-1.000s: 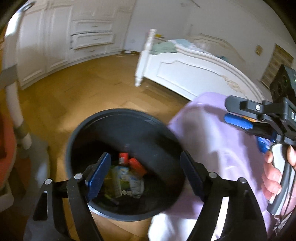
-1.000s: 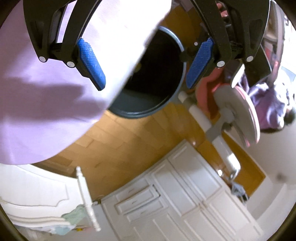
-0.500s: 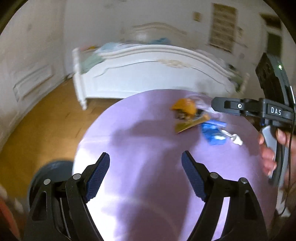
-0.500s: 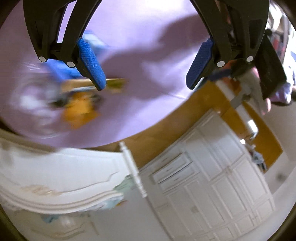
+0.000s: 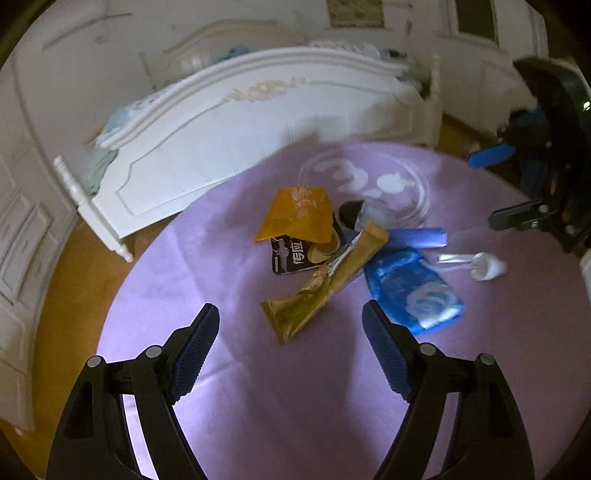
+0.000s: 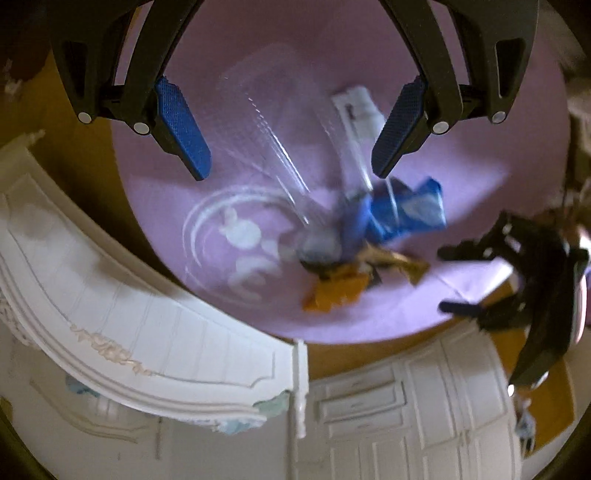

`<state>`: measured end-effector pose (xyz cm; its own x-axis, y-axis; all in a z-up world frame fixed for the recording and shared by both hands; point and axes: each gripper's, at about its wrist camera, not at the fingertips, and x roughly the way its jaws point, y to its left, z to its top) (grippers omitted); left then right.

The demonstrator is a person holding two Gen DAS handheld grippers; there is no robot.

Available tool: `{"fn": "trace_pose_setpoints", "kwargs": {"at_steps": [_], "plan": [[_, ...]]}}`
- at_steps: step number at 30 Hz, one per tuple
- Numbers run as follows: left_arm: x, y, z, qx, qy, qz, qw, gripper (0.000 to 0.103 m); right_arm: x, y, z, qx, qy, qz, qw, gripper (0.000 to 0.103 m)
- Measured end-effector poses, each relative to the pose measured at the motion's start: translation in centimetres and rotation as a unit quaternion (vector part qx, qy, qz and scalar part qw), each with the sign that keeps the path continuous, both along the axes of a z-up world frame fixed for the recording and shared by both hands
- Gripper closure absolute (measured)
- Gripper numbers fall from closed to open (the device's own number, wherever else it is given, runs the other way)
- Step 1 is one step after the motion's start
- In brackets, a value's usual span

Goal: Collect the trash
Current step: 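Grasp gold tube with left tool while right tool grasps clear plastic tray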

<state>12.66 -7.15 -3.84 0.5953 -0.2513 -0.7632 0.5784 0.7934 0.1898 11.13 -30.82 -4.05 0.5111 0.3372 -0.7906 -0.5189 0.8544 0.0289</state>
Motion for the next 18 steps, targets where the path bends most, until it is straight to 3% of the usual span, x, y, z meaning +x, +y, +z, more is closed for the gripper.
{"fn": "trace_pose_setpoints", "kwargs": {"at_steps": [4,6,7,8,9,10,14,18], "plan": [[2.5,-1.4,-1.1,0.026,0.024,-0.009,0.9993,0.024,0.6,0.2,-1.1,-0.001,0.011,0.013,1.0,0.015],[3.0,-1.9,-1.4,0.03,0.033,-0.02,0.9988,0.03,0.6,0.3,-1.4,-0.006,0.01,0.016,1.0,0.016],[3.3,-2.1,-1.7,0.033,0.041,-0.025,0.9983,0.037,0.6,0.4,-1.5,-0.009,0.012,0.019,1.0,0.016],[3.5,-2.3,-1.9,0.032,0.049,-0.03,0.9978,0.042,0.5,0.5,-1.6,-0.01,0.014,0.023,1.0,0.025],[3.6,-2.4,-1.9,0.024,0.054,-0.033,0.9977,0.046,0.6,0.7,-1.9,-0.014,0.02,0.026,0.999,0.041],[3.7,-2.4,-1.8,0.015,0.065,-0.035,0.9972,0.054,0.6,0.7,-2.0,-0.016,0.026,0.026,0.999,0.047],[3.5,-2.5,-2.0,-0.015,0.08,-0.029,0.9963,0.077,0.1,0.5,-1.9,-0.003,0.025,0.012,1.0,0.049],[3.0,-2.1,-2.1,-0.034,0.081,-0.014,0.9961,0.089,-0.6,-0.2,-0.8,0.037,0.022,-0.015,0.999,0.05]]}}
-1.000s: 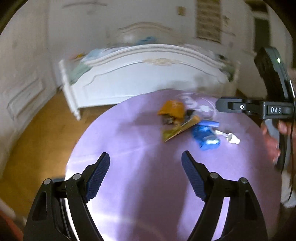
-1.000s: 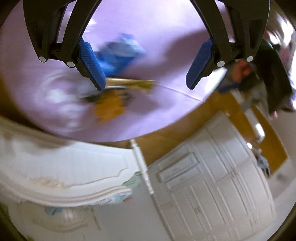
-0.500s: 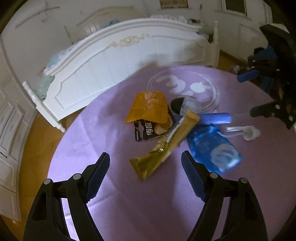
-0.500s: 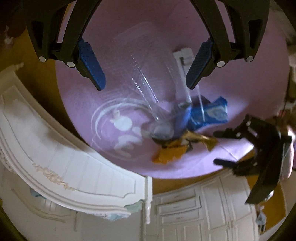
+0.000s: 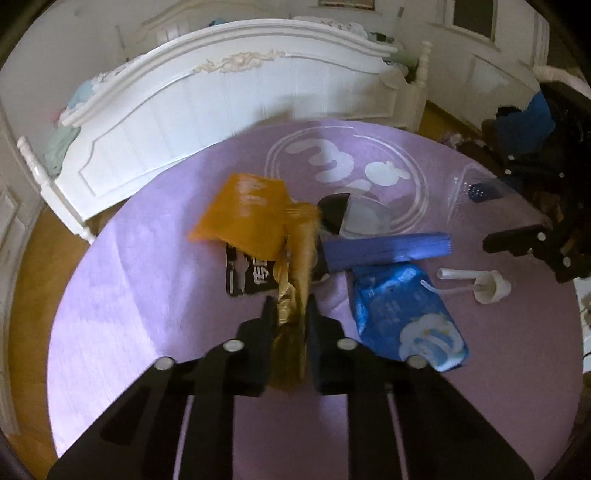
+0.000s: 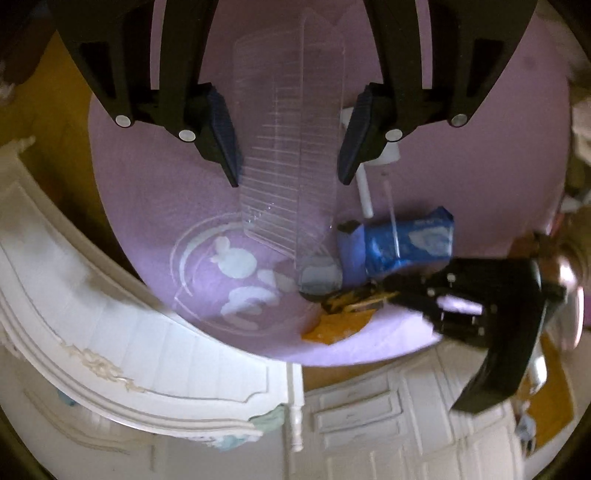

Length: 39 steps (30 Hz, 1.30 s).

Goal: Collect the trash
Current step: 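Grasp gold tube with left tool while right tool grasps clear plastic tray, then carry gold tube and clear tray over the bin, open both tools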

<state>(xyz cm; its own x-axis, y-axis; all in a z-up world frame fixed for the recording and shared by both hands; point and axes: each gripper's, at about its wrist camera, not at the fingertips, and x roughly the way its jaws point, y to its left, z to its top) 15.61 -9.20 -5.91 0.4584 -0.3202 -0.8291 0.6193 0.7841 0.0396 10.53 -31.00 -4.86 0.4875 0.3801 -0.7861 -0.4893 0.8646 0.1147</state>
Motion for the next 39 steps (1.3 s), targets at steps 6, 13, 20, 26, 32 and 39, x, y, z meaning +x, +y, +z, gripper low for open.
{"fn": "trace_pose_setpoints", "kwargs": {"at_steps": [6,13,20,26,32,39], "plan": [[-1.7,2.8,1.8,-0.051,-0.011,0.046,0.9976,0.089,-1.4,-0.5,1.8,0.073,-0.008,-0.039,0.996,0.051],[-5.8,7.4,4.8,-0.103,-0.044,0.095,0.9892,0.089,-2.8,1.0,4.4,0.179,0.0,-0.067,0.982,0.051],[-11.1,15.3,5.6,-0.119,-0.072,0.181,0.9736,0.089,-3.0,8.0,6.6,0.222,0.019,-0.028,0.975,0.051],[-14.7,23.4,4.6,-0.128,-0.076,0.27,0.9513,0.089,-2.8,16.9,6.9,0.227,0.052,0.027,0.972,0.051],[-17.2,30.1,2.7,-0.129,-0.067,0.336,0.9305,0.089,-2.6,25.4,6.4,0.219,0.083,0.072,0.969,0.051],[-18.4,34.4,1.0,-0.142,-0.055,0.374,0.9148,0.089,-1.9,33.8,4.7,0.198,0.107,0.105,0.969,0.051]]}}
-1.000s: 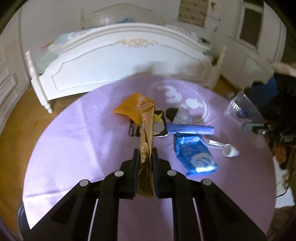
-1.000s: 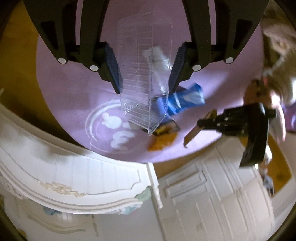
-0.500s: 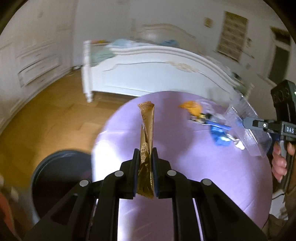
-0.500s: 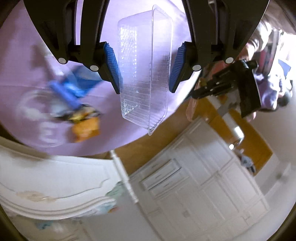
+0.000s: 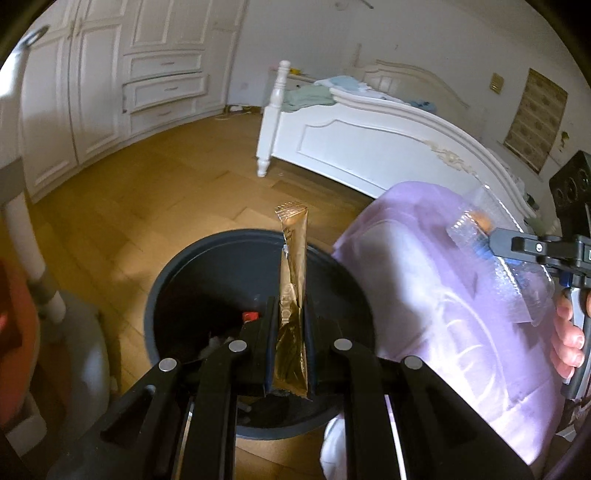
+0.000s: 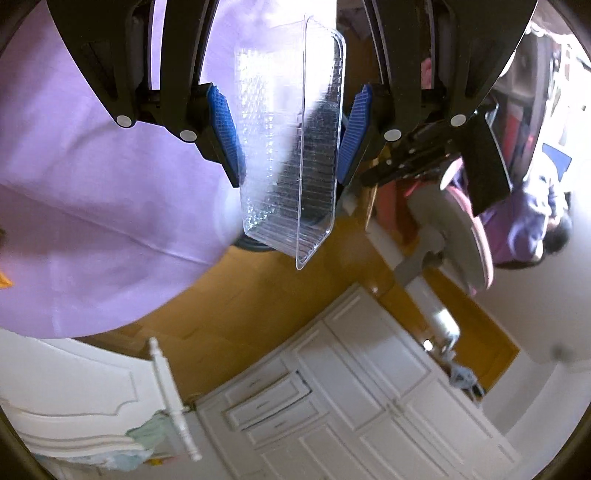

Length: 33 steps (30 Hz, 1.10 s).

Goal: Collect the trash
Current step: 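Carry gold tube and clear tray over the bin, open both tools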

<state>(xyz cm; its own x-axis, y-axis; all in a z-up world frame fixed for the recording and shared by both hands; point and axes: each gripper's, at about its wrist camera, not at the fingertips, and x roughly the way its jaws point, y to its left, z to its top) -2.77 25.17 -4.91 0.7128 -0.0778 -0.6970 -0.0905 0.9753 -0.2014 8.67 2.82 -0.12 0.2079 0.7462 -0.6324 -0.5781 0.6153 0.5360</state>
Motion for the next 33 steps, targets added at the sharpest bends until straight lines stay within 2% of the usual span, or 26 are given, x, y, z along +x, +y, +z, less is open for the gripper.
{"fn": "trace_pose_setpoints", "kwargs": {"at_steps": [12,29,33], "plan": [[0.0,2.4,-1.3,-0.02,0.007,0.019,0.9996,0.089,1.5,7.8,-2.1,-0.033,0.004,0.023,0.999,0.051],[0.8,3.8,-3.4,-0.041,0.023,0.03,0.9985,0.089,3.4,11.9,-4.6,-0.052,0.024,0.029,0.998,0.051],[1.0,3.8,-3.7,-0.044,0.025,0.029,0.9983,0.089,3.5,12.3,-4.5,-0.054,0.017,0.029,0.998,0.049]]}}
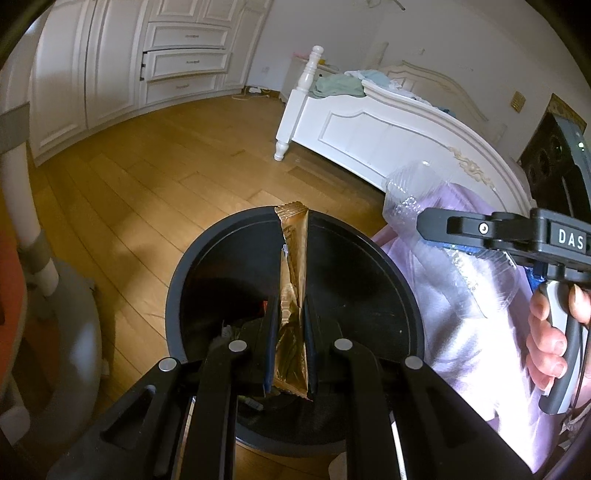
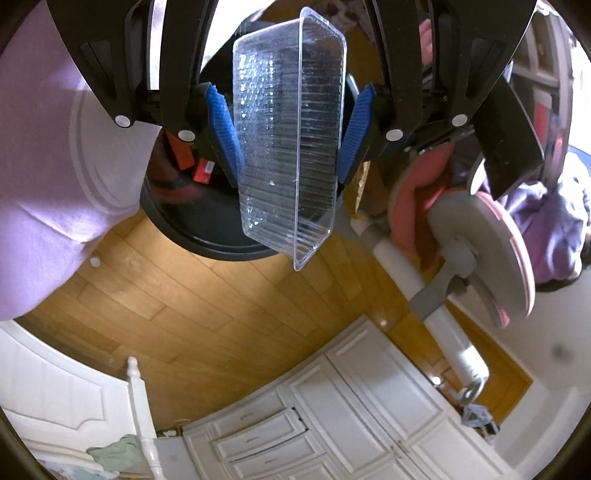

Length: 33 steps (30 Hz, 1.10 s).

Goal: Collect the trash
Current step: 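Carry gold tube and clear tray over the bin, open both tools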

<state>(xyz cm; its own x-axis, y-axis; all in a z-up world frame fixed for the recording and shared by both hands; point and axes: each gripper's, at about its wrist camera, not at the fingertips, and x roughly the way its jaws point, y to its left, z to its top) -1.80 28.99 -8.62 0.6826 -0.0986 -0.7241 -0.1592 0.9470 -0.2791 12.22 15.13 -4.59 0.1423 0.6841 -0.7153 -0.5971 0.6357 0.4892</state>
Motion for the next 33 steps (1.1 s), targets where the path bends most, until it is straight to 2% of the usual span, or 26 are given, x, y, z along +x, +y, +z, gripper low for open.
{"fn": "trace_pose_setpoints", "kwargs": {"at_steps": [10,13,15,17,20,26,33], "plan": [[0.4,0.1,-0.2,-0.001,0.002,0.001,1.0,0.087,0.1,0.9,-0.2,-0.003,-0.007,0.003,1.0,0.047],[0.4,0.2,-0.1,0.003,0.004,0.002,1.0,0.085,0.1,1.1,-0.1,0.003,-0.007,0.01,1.0,0.041],[0.4,0.2,-0.2,0.005,0.01,0.009,0.9999,0.075,0.0,0.9,0.3,0.003,-0.016,0.006,1.0,0.022],[0.3,0.2,0.0,0.007,0.009,0.019,0.9998,0.054,0.1,0.7,0.5,0.008,-0.017,0.004,1.0,0.022],[-0.1,0.2,0.5,0.013,0.002,0.027,0.9995,0.04,0.3,-0.1,0.6,0.018,-0.01,0.002,1.0,0.022],[-0.1,-0.8,1.7,0.026,-0.004,0.031,0.9992,0.028,0.3,-2.8,1.3,0.041,-0.005,-0.011,0.999,0.022],[0.9,-4.9,3.6,0.038,-0.015,-0.014,0.9991,0.027,0.4,-8.9,2.2,0.077,-0.002,-0.046,0.996,0.022]]}}
